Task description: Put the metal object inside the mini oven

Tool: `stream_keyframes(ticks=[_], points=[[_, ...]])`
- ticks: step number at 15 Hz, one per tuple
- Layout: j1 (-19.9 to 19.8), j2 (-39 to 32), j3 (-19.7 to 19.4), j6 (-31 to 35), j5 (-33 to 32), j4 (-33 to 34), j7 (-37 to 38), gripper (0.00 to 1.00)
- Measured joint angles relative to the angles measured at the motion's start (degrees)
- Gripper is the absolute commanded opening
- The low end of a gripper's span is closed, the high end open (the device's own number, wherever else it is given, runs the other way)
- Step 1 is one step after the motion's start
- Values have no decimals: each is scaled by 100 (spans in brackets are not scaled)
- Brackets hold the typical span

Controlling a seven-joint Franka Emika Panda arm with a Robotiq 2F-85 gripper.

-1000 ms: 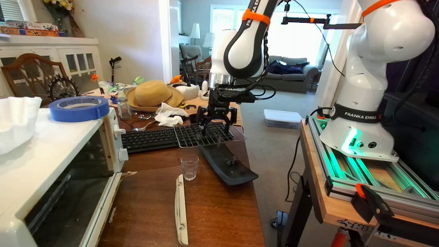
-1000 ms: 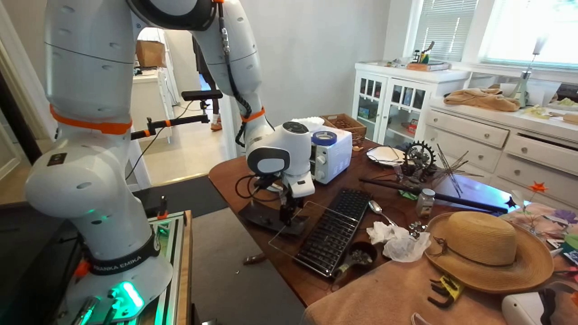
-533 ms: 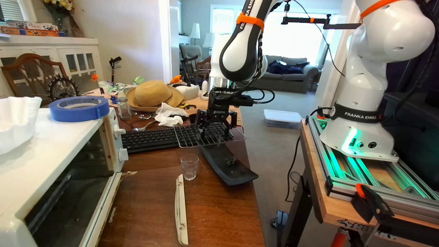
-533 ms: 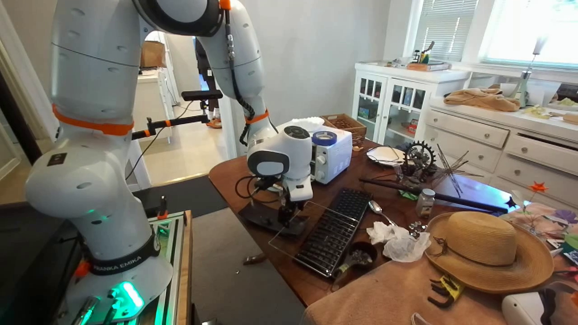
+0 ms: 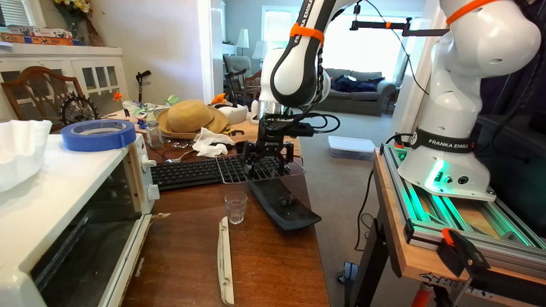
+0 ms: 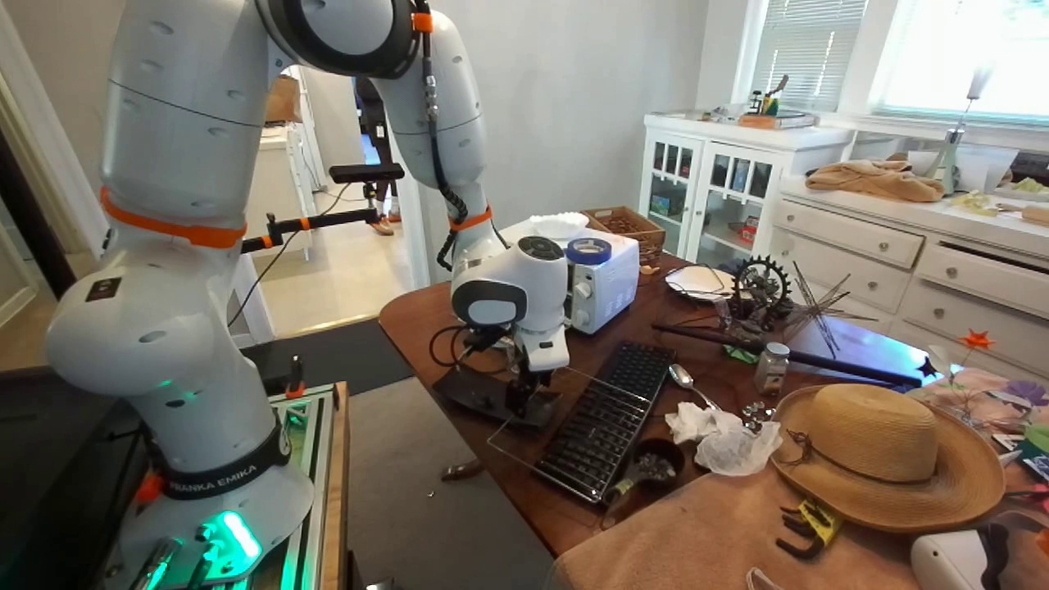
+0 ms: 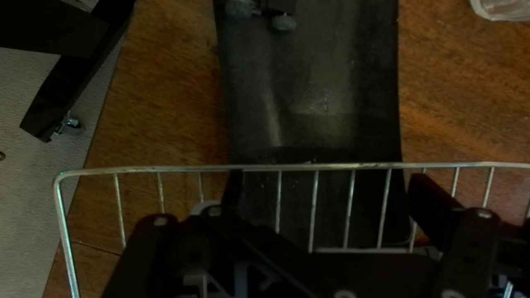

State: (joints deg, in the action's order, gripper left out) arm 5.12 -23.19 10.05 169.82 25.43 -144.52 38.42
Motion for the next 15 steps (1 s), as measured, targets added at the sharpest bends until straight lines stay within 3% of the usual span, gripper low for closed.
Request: stream_keyframes(ticks=[15], points=[[140, 16, -36, 191, 0, 24, -192, 100]])
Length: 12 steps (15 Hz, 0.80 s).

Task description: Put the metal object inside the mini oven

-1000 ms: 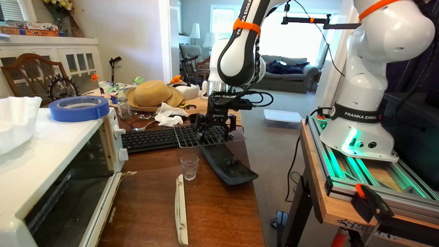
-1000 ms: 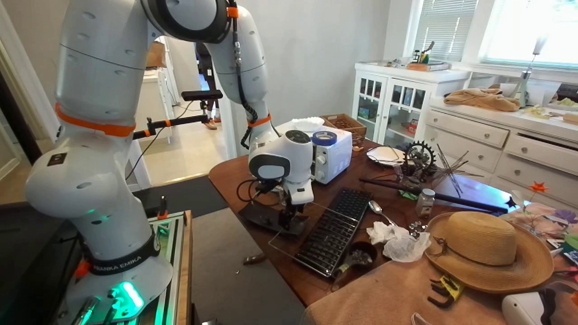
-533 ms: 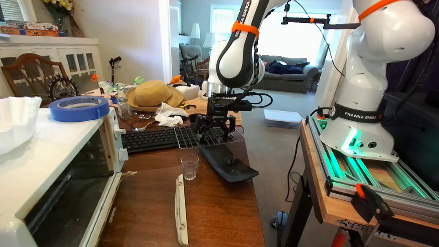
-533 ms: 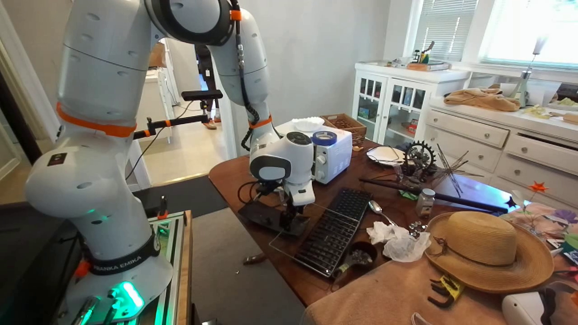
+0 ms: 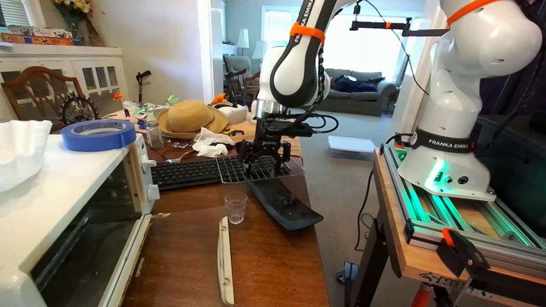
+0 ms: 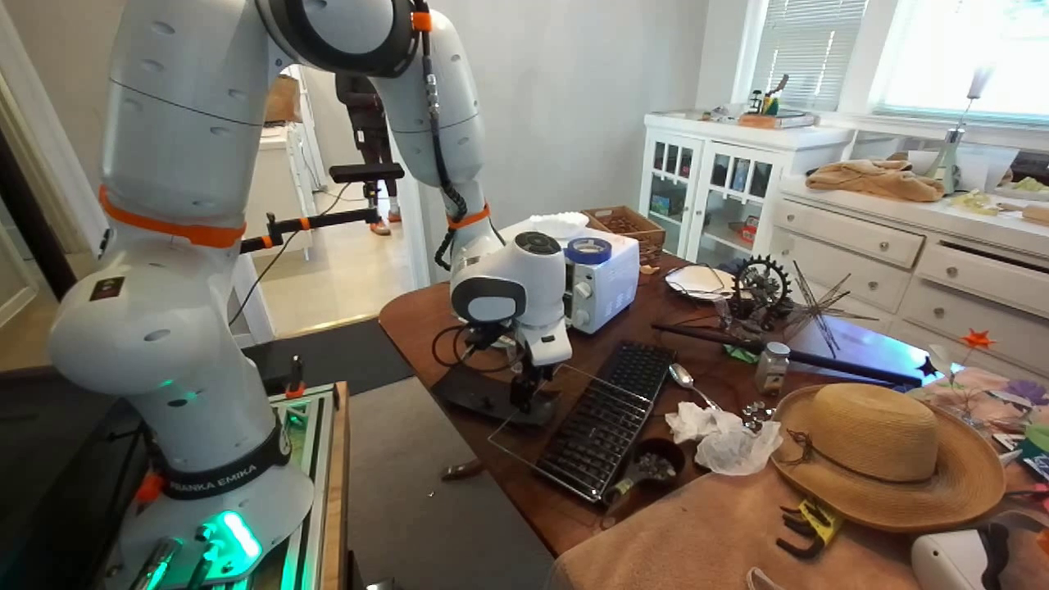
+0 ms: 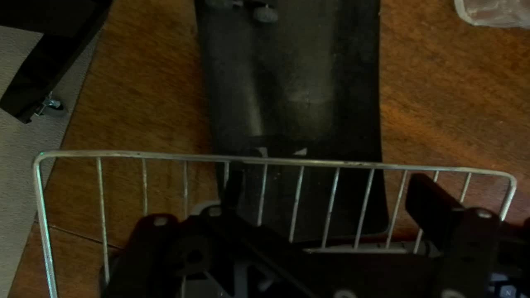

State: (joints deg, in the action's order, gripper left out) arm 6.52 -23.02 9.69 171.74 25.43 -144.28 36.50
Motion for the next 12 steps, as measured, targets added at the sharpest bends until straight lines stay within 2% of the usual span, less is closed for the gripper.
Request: stream_keyframes(ticks=[8, 12], points=[[-26, -37, 0, 183, 0, 28, 0, 100], [-125, -195, 157, 548, 33, 42, -4, 100]])
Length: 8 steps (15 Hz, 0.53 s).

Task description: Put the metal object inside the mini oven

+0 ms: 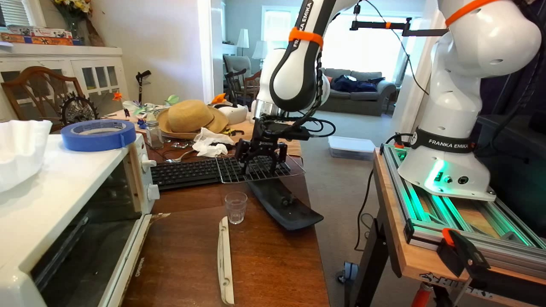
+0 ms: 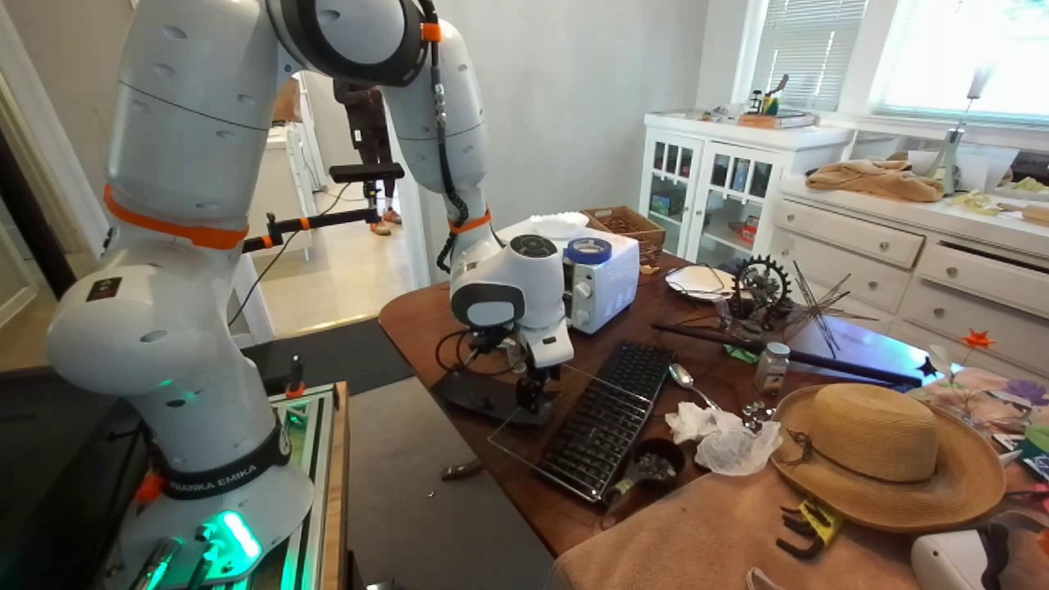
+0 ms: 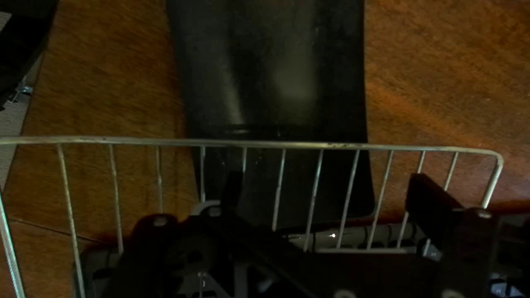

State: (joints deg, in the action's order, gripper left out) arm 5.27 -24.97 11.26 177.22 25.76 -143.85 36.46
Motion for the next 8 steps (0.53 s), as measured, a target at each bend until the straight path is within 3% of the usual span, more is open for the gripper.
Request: stream_keyframes(ticks=[8], points=[[-315, -223, 543, 403, 331, -18, 48, 100]])
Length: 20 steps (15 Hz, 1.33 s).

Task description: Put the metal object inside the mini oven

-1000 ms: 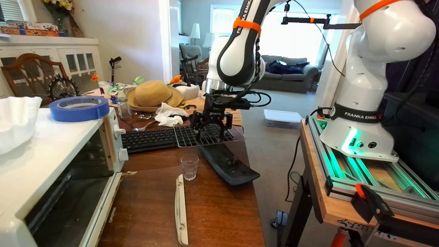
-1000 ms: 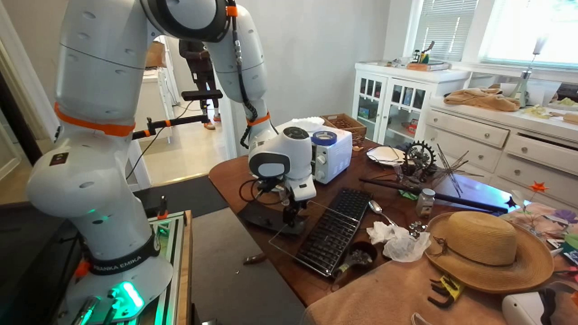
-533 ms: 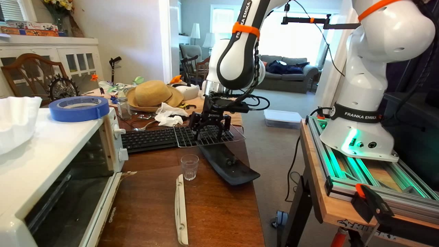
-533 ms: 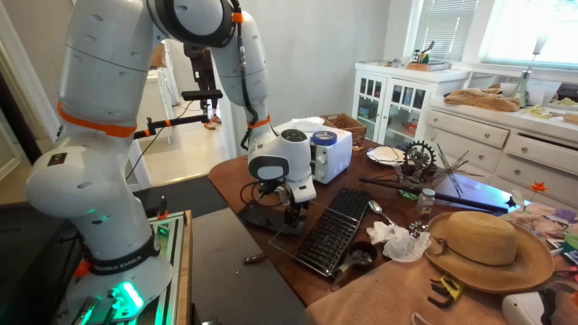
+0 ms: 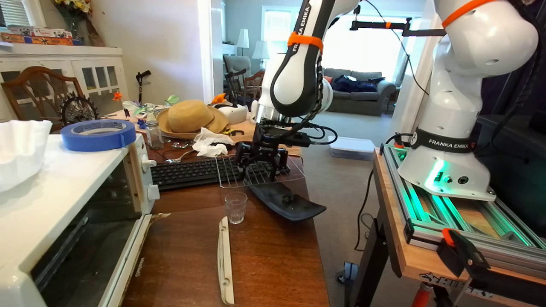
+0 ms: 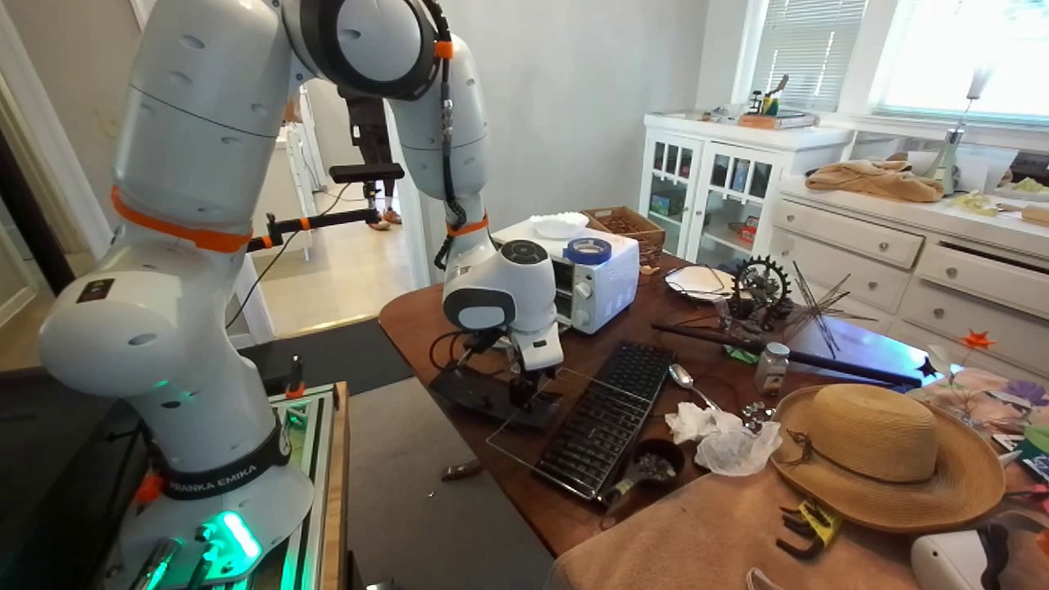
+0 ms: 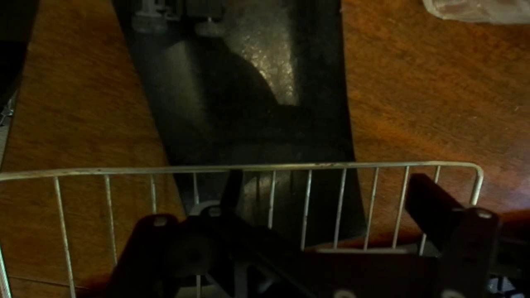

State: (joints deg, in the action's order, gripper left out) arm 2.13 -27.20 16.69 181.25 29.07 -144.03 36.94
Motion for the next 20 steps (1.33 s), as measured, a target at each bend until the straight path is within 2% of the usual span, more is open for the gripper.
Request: stream_keyframes(ticks=[8, 12, 20], points=[[61, 101, 133, 622, 120, -295, 275, 100], [91, 201, 127, 678, 120, -480, 441, 100], [216, 255, -189, 571, 109, -576, 459, 100]])
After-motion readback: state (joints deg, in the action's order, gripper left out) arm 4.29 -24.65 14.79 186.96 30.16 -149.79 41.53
